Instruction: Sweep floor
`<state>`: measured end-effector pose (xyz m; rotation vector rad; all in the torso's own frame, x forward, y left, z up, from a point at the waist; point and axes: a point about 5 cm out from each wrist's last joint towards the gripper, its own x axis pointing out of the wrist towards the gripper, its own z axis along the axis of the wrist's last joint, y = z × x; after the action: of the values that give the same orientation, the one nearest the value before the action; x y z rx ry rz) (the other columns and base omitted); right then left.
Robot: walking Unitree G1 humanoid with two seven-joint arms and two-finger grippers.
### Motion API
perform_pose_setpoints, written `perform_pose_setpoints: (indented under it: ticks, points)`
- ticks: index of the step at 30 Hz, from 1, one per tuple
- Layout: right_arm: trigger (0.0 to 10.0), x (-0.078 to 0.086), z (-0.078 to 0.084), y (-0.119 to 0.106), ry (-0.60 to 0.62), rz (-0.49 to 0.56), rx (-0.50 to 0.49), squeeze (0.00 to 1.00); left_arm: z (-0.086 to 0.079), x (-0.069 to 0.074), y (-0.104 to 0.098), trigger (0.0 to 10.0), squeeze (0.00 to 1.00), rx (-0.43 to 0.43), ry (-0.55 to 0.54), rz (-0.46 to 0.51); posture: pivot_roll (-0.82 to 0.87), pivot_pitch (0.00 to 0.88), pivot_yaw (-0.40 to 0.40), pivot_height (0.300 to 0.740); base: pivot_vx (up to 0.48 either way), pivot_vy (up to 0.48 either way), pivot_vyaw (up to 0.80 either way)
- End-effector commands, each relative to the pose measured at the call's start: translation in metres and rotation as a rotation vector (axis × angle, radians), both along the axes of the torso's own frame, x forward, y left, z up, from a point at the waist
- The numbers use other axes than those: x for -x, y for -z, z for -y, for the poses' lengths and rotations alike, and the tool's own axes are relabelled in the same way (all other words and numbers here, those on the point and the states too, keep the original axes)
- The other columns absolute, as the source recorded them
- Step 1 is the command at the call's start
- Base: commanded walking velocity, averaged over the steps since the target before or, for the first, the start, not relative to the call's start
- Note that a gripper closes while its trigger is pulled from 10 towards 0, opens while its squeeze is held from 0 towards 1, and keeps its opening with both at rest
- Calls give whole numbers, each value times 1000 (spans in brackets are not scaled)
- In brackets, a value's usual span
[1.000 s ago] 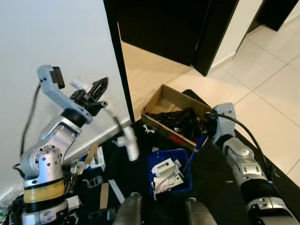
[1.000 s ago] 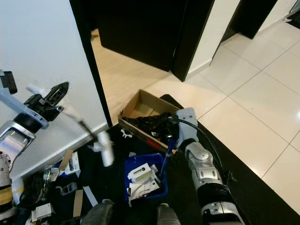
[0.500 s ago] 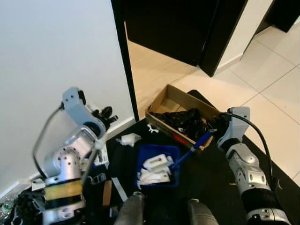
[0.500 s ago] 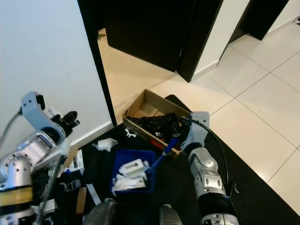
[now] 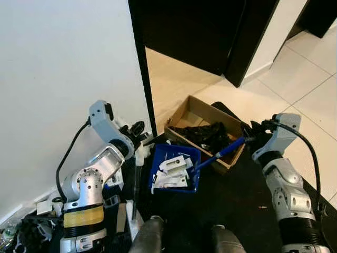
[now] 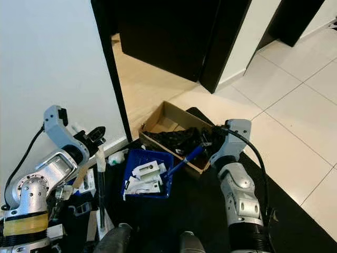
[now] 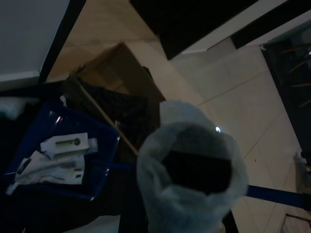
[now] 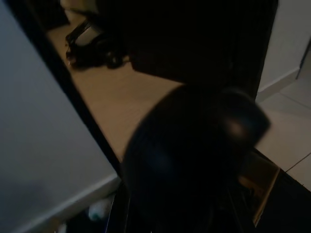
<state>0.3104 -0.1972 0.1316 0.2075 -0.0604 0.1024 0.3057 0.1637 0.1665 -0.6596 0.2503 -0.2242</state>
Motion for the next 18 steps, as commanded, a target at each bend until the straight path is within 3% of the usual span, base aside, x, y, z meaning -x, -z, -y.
perform_pose_setpoints:
  ticks: [1, 6, 12, 18]
  points:
    - [10000, 1, 4, -16, 15, 68, -83, 0, 2, -2, -3, 10000, 0, 17, -7, 21, 111, 122, 53, 740, 0, 0, 0]
    - [10000, 0, 7, -40, 31, 136, -166, 0, 5, -5, -7, 10000, 0, -31, 15, 45, 108, 115, 53, 740, 0, 0, 0]
    - [10000, -2, 10, -58, 44, 186, -169, 0, 6, -6, -6, 10000, 0, -52, 13, 48, 103, 108, 47, 740, 0, 0, 0]
    - [10000, -5, 30, -92, 126, 276, -167, 0, 7, -7, -2, 10000, 0, -85, 17, 46, 97, 105, 44, 740, 0, 0, 0]
